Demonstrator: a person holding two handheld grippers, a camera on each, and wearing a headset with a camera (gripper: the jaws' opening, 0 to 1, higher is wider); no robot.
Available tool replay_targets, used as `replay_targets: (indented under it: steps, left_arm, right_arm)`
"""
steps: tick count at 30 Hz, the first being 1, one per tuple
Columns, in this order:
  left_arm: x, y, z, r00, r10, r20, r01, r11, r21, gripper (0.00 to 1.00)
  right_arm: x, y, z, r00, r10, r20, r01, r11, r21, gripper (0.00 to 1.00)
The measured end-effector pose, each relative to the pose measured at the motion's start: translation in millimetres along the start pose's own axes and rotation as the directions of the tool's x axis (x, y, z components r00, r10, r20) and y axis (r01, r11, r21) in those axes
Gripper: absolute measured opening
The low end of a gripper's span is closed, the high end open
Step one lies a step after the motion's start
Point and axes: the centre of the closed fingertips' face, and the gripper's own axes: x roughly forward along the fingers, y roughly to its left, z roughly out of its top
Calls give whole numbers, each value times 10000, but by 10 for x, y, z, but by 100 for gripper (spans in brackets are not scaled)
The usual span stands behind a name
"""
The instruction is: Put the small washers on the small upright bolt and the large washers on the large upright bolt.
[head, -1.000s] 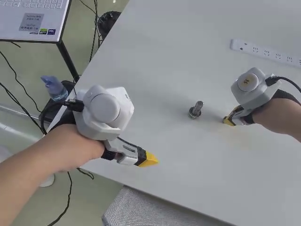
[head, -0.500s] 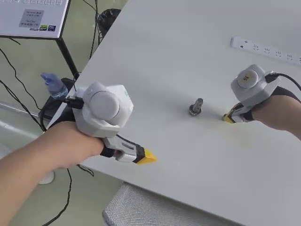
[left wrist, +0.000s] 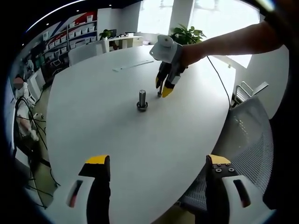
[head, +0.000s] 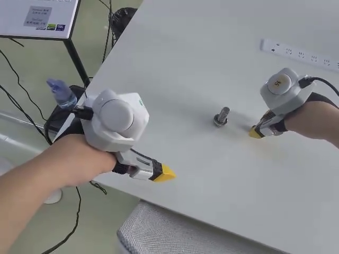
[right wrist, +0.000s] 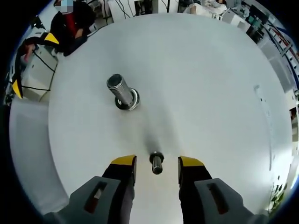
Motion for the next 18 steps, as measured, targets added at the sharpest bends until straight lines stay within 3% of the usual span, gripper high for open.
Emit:
replay_targets:
  steps: [4,18]
  left_arm:
    - [7,-28,1,10000,-40,-23,40,10000,51,84]
    - [1,-74,43,9999,-111,122,110,9999,33,84]
  right_arm:
    - [6,-63,1,10000,-19,28,19,10000,16,37]
    - [-149,-25,42,9996,-156,232,156,9999,-27,37]
